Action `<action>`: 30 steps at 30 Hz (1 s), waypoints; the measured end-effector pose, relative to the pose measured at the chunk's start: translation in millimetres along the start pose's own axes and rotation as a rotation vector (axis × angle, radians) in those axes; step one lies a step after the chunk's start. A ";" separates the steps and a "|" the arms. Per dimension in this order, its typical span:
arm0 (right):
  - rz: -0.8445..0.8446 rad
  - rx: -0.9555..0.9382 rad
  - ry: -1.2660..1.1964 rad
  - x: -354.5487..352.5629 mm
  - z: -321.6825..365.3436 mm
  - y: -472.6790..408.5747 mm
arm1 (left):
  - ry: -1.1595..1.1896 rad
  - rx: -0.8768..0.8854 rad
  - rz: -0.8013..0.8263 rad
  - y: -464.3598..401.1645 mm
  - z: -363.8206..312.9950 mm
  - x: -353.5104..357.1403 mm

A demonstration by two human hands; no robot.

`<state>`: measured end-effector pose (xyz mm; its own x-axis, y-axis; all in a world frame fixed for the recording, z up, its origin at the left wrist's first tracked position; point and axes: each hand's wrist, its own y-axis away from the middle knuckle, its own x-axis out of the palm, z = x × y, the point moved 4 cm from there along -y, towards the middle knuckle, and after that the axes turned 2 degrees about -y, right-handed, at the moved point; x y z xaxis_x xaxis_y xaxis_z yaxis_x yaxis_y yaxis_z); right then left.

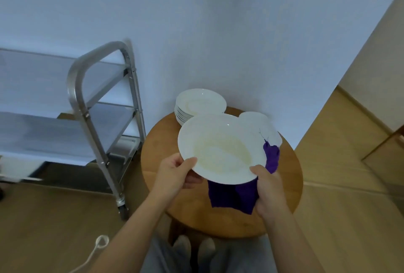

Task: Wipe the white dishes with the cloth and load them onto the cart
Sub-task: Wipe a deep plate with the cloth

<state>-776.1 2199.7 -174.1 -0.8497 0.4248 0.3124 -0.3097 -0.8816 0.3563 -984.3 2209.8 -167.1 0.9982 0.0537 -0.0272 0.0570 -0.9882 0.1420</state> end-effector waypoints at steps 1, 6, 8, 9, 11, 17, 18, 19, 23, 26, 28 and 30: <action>-0.015 0.012 -0.001 -8.2 -7.3 5.3 | -0.047 -0.014 -0.016 8.0 4.5 -1.1; -0.014 0.020 0.002 -36.0 -32.5 27.6 | 0.154 -0.365 0.000 31.0 37.7 -4.4; -0.010 0.040 0.020 -45.0 -39.0 34.2 | 0.349 -0.452 0.092 35.8 45.3 -3.3; 0.019 0.046 0.035 -46.5 -40.7 37.6 | 0.473 -0.464 0.140 36.8 45.7 -2.7; 0.090 0.056 0.089 -47.2 -45.0 41.0 | 0.659 -0.472 0.170 37.2 45.2 -3.1; -0.129 0.009 0.148 -51.5 -29.7 41.7 | 0.801 -0.396 0.048 39.2 54.2 -4.5; -0.199 -0.033 0.174 -51.6 -23.7 44.5 | 0.812 -0.375 0.020 39.0 55.2 -4.8; -0.245 -0.098 0.215 -50.8 -17.6 49.6 | 0.828 -0.357 -0.008 38.6 55.3 -4.9; -0.084 -0.310 0.496 -14.0 -6.7 74.1 | 0.872 -0.333 -0.077 36.8 56.3 -0.9; 0.049 -0.291 0.981 11.8 -19.9 55.5 | 0.866 -0.322 -0.086 35.7 57.0 8.6; 0.007 -0.284 1.354 20.1 -29.0 36.7 | 0.828 -0.319 -0.113 34.6 58.9 13.5; -0.040 -0.299 1.550 25.3 -35.2 25.7 | 0.815 -0.325 -0.134 34.8 61.2 16.3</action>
<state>-820.6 2180.5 -188.1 -0.3747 -0.0018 -0.9271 -0.2517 -0.9623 0.1036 -967.3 2167.5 -223.1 0.6788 0.3738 0.6321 0.0530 -0.8834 0.4656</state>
